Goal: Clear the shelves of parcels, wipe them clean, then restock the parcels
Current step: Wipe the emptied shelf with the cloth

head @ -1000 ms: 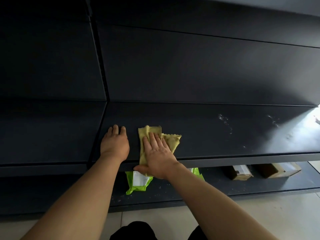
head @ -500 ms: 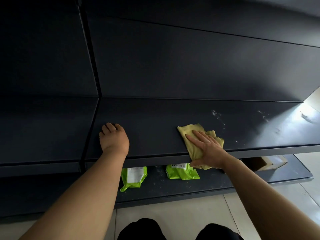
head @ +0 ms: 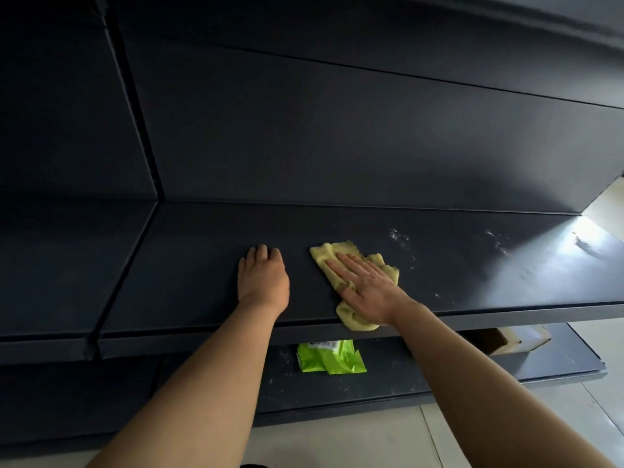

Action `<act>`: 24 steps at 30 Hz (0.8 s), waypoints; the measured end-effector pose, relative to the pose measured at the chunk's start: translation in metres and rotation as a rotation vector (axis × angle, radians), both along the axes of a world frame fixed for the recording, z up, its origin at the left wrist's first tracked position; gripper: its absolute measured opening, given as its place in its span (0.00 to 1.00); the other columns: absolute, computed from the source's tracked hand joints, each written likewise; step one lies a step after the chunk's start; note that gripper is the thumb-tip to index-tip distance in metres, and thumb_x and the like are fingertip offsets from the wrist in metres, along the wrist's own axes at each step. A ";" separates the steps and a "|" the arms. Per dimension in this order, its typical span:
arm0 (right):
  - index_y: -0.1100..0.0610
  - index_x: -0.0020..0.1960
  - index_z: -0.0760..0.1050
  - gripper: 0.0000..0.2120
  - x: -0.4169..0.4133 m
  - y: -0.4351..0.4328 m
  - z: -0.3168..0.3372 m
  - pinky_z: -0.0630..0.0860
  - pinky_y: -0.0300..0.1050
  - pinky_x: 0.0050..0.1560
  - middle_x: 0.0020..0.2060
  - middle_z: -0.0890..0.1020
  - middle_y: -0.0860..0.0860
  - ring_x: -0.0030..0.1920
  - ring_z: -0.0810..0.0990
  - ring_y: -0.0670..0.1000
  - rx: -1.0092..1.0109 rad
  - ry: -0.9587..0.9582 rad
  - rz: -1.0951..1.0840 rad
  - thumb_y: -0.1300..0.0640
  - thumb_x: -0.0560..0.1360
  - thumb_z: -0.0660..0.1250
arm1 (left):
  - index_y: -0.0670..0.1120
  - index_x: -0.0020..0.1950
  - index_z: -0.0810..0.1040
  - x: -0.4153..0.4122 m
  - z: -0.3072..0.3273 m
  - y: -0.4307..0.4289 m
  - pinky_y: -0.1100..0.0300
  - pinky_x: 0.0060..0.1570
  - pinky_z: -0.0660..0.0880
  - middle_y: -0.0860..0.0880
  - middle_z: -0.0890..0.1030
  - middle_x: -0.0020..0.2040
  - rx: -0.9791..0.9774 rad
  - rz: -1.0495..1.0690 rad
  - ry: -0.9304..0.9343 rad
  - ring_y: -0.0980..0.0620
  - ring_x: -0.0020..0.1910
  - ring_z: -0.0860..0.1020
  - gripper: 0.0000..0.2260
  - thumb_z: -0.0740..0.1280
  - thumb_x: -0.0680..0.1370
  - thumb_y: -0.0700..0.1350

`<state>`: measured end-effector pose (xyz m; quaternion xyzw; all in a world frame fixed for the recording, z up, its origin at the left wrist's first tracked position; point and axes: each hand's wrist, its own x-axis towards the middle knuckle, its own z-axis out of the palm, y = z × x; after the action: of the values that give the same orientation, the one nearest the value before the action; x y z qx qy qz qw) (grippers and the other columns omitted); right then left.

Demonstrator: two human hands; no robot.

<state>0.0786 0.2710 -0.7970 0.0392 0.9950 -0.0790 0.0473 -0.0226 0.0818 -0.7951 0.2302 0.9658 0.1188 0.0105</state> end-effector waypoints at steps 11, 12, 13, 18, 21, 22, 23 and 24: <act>0.54 0.76 0.62 0.24 -0.068 0.033 -0.004 0.57 0.52 0.73 0.71 0.65 0.55 0.74 0.59 0.60 0.002 0.111 -0.013 0.53 0.81 0.56 | 0.53 0.77 0.58 -0.003 -0.028 0.015 0.46 0.75 0.47 0.46 0.55 0.78 0.051 0.069 0.078 0.45 0.77 0.51 0.21 0.47 0.83 0.50; 0.54 0.76 0.61 0.24 -0.081 0.023 -0.003 0.55 0.50 0.75 0.74 0.64 0.54 0.76 0.56 0.58 -0.042 0.104 0.034 0.53 0.81 0.56 | 0.53 0.77 0.58 -0.002 -0.029 0.015 0.46 0.75 0.47 0.47 0.56 0.78 0.051 0.070 0.083 0.46 0.77 0.51 0.21 0.48 0.83 0.50; 0.53 0.77 0.59 0.24 -0.095 0.016 -0.003 0.53 0.49 0.75 0.75 0.62 0.53 0.77 0.55 0.56 -0.068 0.086 0.070 0.53 0.81 0.55 | 0.53 0.77 0.58 -0.002 -0.029 0.015 0.46 0.75 0.47 0.47 0.56 0.78 0.050 0.073 0.084 0.46 0.77 0.51 0.21 0.47 0.83 0.50; 0.50 0.78 0.54 0.25 -0.145 0.004 0.001 0.45 0.46 0.75 0.78 0.55 0.48 0.78 0.50 0.50 -0.036 0.004 0.137 0.50 0.82 0.52 | 0.54 0.77 0.57 -0.005 -0.032 0.015 0.48 0.75 0.46 0.48 0.56 0.78 0.040 0.080 0.088 0.48 0.77 0.51 0.21 0.46 0.83 0.51; 0.49 0.79 0.51 0.26 -0.156 0.023 -0.001 0.43 0.51 0.75 0.79 0.52 0.47 0.78 0.48 0.49 0.025 0.008 0.057 0.45 0.82 0.49 | 0.55 0.77 0.56 -0.006 -0.033 0.016 0.49 0.76 0.45 0.49 0.55 0.78 0.037 0.088 0.084 0.49 0.77 0.50 0.22 0.46 0.83 0.51; 0.48 0.79 0.51 0.27 -0.156 0.033 -0.002 0.43 0.52 0.76 0.79 0.52 0.46 0.78 0.47 0.49 0.020 0.019 0.001 0.44 0.82 0.48 | 0.55 0.77 0.56 -0.006 -0.034 0.016 0.49 0.76 0.45 0.49 0.54 0.78 0.038 0.092 0.084 0.50 0.77 0.50 0.22 0.46 0.83 0.51; 0.48 0.79 0.51 0.27 -0.155 0.045 -0.003 0.43 0.53 0.76 0.79 0.51 0.45 0.78 0.47 0.50 0.008 0.025 -0.058 0.42 0.81 0.48 | 0.55 0.77 0.56 -0.006 -0.035 0.016 0.50 0.76 0.45 0.49 0.54 0.79 0.039 0.096 0.085 0.50 0.77 0.50 0.22 0.46 0.83 0.51; 0.48 0.79 0.50 0.29 -0.153 0.058 -0.004 0.43 0.53 0.76 0.79 0.50 0.45 0.78 0.47 0.50 0.002 0.020 -0.112 0.40 0.81 0.47 | 0.55 0.77 0.56 -0.005 -0.035 0.016 0.50 0.76 0.45 0.49 0.54 0.79 0.038 0.100 0.085 0.50 0.77 0.50 0.21 0.46 0.83 0.51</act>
<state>-0.0745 0.3291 -0.8013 0.0939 0.9918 -0.0808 0.0328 -0.0279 0.0978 -0.8301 0.1868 0.9732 0.1277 -0.0410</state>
